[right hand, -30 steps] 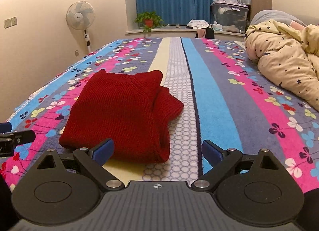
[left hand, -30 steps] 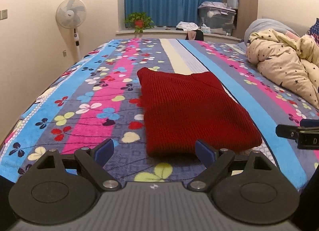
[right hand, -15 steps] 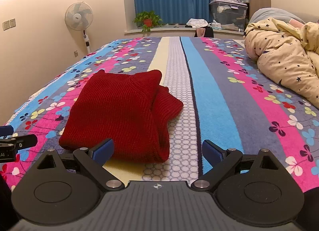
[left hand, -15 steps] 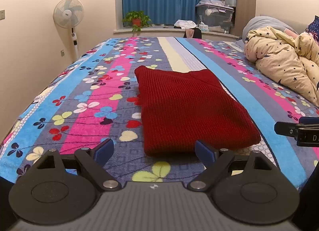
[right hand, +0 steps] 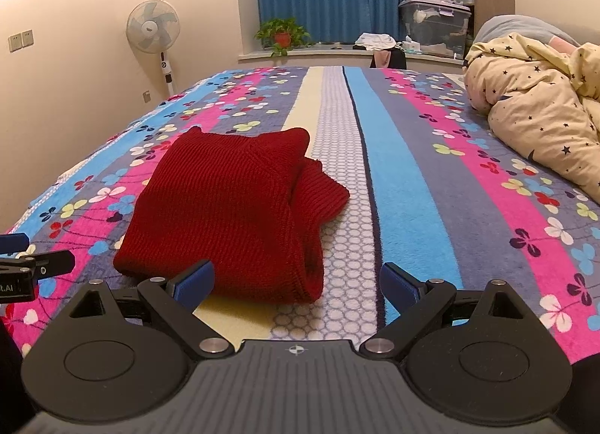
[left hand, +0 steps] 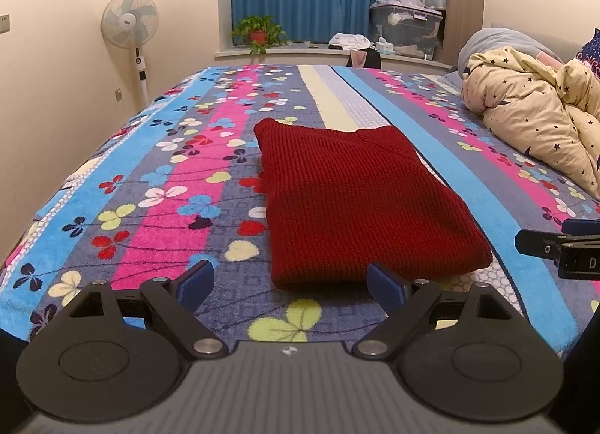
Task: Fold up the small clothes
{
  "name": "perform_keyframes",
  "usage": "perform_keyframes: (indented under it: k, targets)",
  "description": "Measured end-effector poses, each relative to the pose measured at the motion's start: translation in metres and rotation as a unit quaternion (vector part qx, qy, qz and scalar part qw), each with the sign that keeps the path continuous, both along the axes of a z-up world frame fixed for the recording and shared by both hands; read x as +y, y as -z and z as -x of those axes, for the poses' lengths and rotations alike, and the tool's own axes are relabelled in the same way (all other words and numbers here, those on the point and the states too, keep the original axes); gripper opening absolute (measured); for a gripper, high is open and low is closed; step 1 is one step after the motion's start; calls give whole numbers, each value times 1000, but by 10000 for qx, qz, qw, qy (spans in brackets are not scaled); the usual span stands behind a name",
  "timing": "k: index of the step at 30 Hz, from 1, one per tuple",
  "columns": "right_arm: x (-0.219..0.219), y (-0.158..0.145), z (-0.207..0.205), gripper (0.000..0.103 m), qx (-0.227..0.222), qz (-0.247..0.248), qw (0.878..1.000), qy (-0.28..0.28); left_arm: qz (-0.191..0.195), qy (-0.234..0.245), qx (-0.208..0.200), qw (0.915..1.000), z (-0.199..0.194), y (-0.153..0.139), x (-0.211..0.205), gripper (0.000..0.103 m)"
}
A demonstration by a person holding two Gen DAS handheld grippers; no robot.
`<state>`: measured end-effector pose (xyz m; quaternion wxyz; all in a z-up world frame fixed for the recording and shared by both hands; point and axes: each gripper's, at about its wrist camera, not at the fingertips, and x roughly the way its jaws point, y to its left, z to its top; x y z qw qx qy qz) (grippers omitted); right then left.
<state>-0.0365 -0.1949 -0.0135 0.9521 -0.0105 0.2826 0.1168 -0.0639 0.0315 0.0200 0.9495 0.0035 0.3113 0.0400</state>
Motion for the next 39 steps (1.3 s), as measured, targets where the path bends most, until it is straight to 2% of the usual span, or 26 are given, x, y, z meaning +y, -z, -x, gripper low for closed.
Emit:
perform_keyframes:
  k: [39]
  targets:
    - [-1, 2, -1, 95, 32, 23, 10000, -33, 24, -45, 35, 10000, 1, 1, 1, 92]
